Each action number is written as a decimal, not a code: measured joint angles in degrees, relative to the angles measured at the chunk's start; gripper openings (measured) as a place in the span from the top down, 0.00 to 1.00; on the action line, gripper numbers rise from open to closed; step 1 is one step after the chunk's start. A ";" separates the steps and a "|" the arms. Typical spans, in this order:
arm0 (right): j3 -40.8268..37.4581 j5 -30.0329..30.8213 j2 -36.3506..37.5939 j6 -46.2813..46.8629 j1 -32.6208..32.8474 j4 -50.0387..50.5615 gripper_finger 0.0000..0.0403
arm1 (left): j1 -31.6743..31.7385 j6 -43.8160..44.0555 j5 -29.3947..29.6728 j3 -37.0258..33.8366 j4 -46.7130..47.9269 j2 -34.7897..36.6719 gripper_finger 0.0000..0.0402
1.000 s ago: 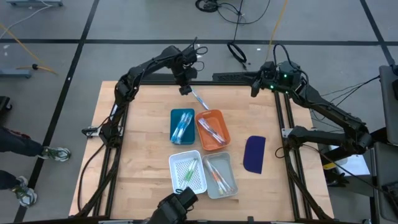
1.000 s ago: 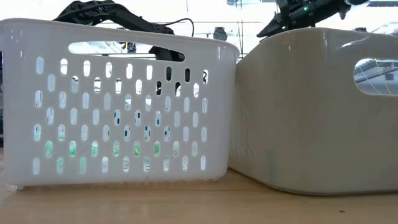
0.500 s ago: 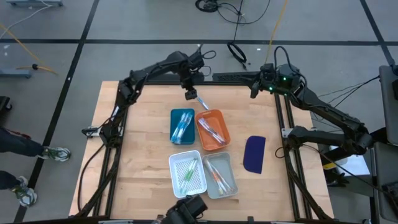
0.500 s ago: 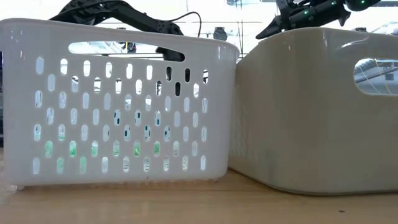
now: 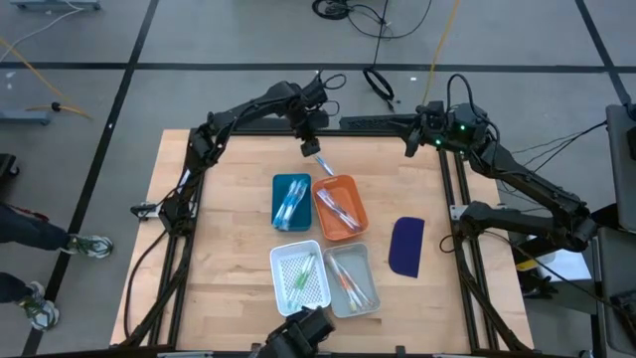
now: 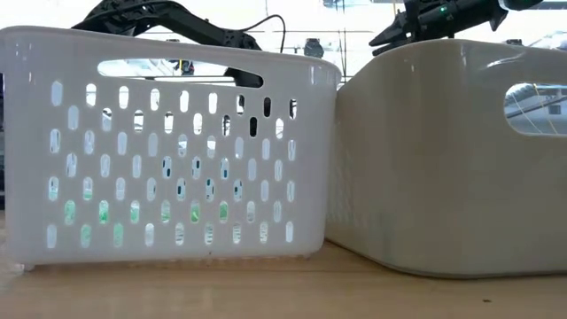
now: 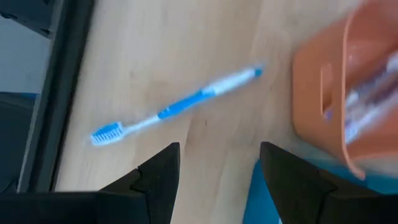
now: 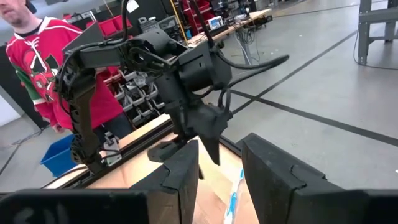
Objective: Pick & Place Toothbrushes
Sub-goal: Adjust the blue toothbrush on the blue bin
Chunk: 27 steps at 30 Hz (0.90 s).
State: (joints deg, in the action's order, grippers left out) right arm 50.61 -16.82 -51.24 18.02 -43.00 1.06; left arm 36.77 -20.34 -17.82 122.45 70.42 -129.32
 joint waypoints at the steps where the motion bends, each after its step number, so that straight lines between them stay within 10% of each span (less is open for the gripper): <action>1: 0.00 -0.02 0.04 0.06 0.00 0.00 0.71 | 0.13 1.75 0.08 0.00 -1.17 0.00 0.45; 14: 0.00 0.02 0.02 1.15 -0.02 0.02 0.71 | 1.90 43.22 -4.87 -0.11 -11.54 -4.53 0.45; 27: 0.00 -0.02 0.04 2.34 0.00 -0.19 0.71 | 1.88 59.45 -8.16 -0.09 -10.15 -4.31 0.45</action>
State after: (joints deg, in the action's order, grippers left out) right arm 50.61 -16.84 -51.20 20.36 -43.00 0.87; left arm 38.65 39.10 -25.98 122.37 60.27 -133.63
